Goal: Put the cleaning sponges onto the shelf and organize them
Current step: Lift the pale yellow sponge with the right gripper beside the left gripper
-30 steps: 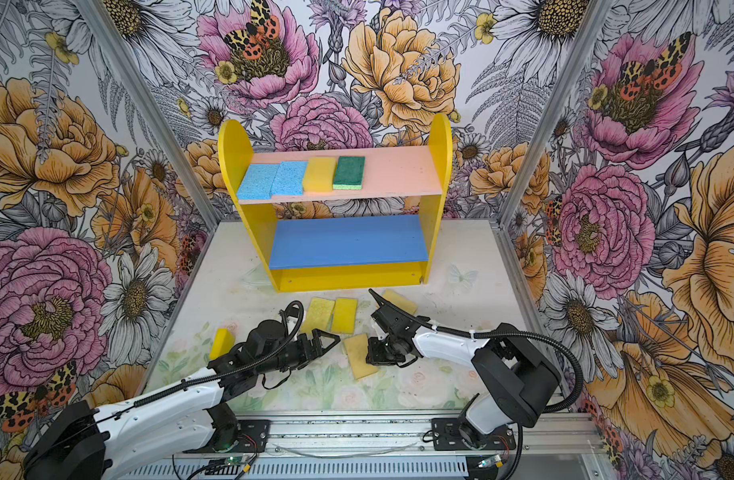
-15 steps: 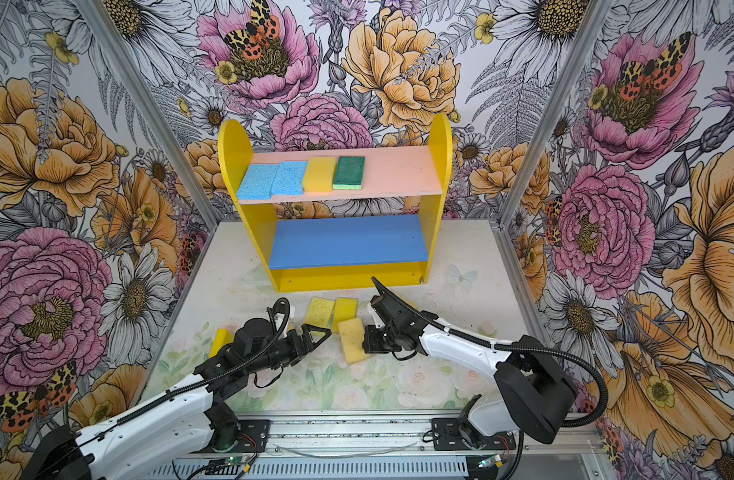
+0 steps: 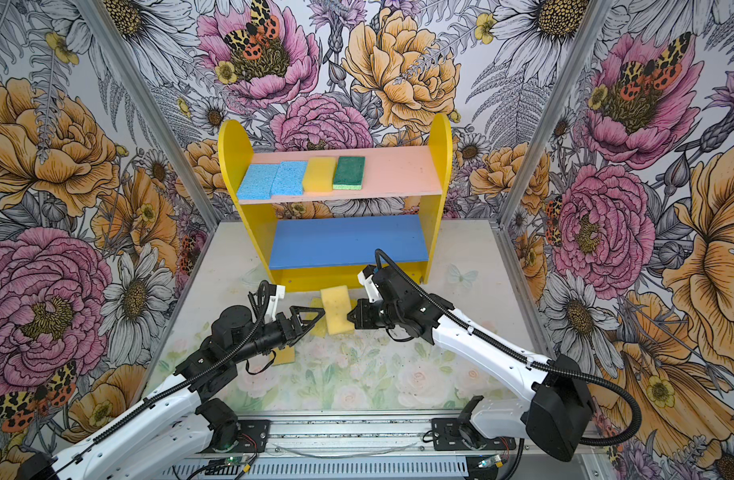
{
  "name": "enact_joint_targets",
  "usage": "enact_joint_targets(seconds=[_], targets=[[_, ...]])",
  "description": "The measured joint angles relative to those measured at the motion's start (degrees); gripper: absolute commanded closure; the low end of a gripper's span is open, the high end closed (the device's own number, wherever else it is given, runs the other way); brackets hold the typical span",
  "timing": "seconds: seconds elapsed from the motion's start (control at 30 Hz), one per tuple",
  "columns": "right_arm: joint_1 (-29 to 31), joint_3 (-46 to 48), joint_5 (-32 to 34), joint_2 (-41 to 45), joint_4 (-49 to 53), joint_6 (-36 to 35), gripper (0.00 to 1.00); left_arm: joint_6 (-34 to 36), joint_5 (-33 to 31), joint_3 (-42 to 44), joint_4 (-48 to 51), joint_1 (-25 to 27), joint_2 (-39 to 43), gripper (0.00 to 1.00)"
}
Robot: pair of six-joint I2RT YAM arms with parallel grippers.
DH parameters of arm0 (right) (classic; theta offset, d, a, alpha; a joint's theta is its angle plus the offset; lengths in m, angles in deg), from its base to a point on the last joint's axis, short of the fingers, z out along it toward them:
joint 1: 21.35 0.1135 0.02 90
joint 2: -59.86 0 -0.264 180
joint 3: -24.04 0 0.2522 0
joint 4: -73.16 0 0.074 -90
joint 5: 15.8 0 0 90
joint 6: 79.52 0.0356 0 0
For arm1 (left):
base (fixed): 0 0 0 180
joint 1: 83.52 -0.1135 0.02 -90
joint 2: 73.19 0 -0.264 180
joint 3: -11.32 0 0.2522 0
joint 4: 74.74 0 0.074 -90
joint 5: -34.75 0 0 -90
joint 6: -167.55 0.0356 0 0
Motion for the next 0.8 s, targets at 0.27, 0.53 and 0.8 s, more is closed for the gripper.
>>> enact_joint_targets(seconds=[0.27, 0.53, 0.8], targets=[[2.3, -4.0, -3.5, -2.9, 0.4, -0.2, 1.00, 1.5, 0.9, -0.3, -0.9, -0.7, -2.7, 0.46], [3.1, -5.7, -4.7, -4.5, 0.8, -0.3, 0.82, 2.4, 1.9, -1.5, -1.9, -1.9, -3.2, 0.92], [2.4, -7.7, -6.9, -4.5, 0.8, -1.4, 0.56, 2.4, 3.4, -1.5, -0.7, -5.5, -0.6, 0.93]])
